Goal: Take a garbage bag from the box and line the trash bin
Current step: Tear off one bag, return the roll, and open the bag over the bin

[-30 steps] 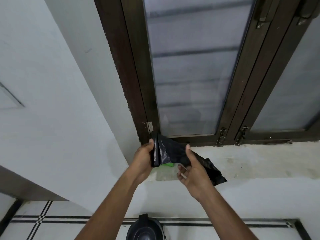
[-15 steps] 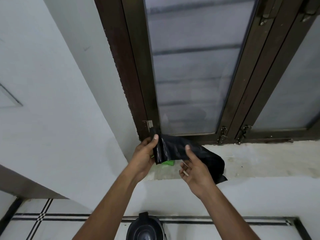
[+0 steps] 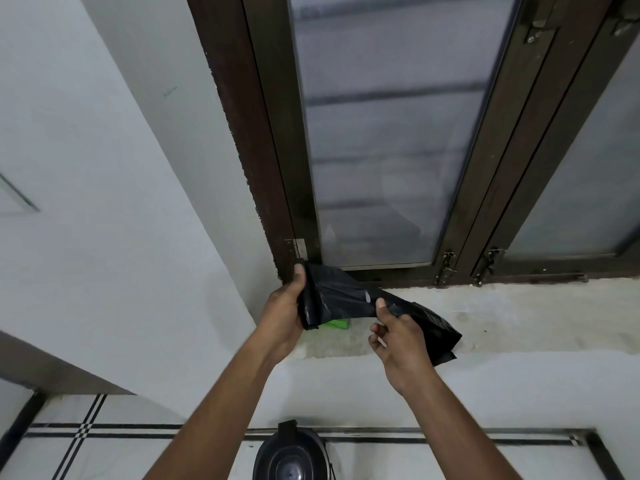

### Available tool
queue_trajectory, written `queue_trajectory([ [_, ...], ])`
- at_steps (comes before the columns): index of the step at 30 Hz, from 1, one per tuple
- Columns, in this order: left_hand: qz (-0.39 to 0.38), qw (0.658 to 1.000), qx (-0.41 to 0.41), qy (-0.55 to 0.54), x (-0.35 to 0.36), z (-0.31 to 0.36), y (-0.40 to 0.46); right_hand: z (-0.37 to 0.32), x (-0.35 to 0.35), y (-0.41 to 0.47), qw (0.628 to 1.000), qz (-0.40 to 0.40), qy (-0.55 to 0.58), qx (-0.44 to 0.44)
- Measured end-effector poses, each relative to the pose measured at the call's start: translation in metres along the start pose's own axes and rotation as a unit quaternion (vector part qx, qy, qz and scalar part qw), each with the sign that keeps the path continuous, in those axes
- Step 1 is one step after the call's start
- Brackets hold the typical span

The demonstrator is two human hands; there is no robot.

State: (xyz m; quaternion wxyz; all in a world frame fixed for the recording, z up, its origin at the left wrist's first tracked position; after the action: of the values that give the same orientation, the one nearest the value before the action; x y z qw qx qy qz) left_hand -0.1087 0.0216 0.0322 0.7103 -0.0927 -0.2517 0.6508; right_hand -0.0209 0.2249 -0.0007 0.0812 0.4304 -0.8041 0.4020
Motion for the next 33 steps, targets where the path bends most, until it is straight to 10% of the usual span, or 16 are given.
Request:
queue_trajectory([
  [4, 0.007, 0.999, 0.008, 0.051, -0.004, -0.001, 0.003, 0.006, 0.004, -0.012, 0.996, -0.018, -0.073, 0.053],
  [8, 0.017, 0.995, 0.014, 0.1, -0.01, 0.003, 0.008, 0.004, 0.005, -0.057, 0.906, -0.162, -0.336, 0.2],
  [13, 0.002, 0.996, -0.035, 0.083, -0.007, 0.007, 0.006, -0.046, 0.02, -0.044, 0.941, -0.103, -0.318, -0.059],
  [17, -0.025, 0.987, -0.011, 0.16, -0.003, 0.02, -0.003, -0.055, 0.047, 0.004, 0.875, -0.141, -0.414, -0.207],
  [26, -0.012, 0.956, 0.088, 0.278, -0.01, 0.047, -0.02, -0.021, 0.082, 0.064, 0.791, -0.271, -0.54, -0.099],
  [33, 0.041, 0.958, 0.092, 0.268, -0.028, 0.04, -0.017, -0.034, 0.101, 0.042, 0.757, -0.328, -0.522, -0.216],
])
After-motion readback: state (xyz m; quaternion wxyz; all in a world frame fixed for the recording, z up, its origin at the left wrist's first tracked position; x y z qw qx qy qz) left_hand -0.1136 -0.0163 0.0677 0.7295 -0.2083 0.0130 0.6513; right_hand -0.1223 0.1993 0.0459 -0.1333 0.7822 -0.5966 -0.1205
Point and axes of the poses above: each hand's wrist, its own y-axis towards the middle knuckle, its own x-axis out of the palm, z = x × y, the point moved 7 cm from there along y, towards the middle knuckle, and after that the axes turned 7 degrees about y, right-handed, at the moved point
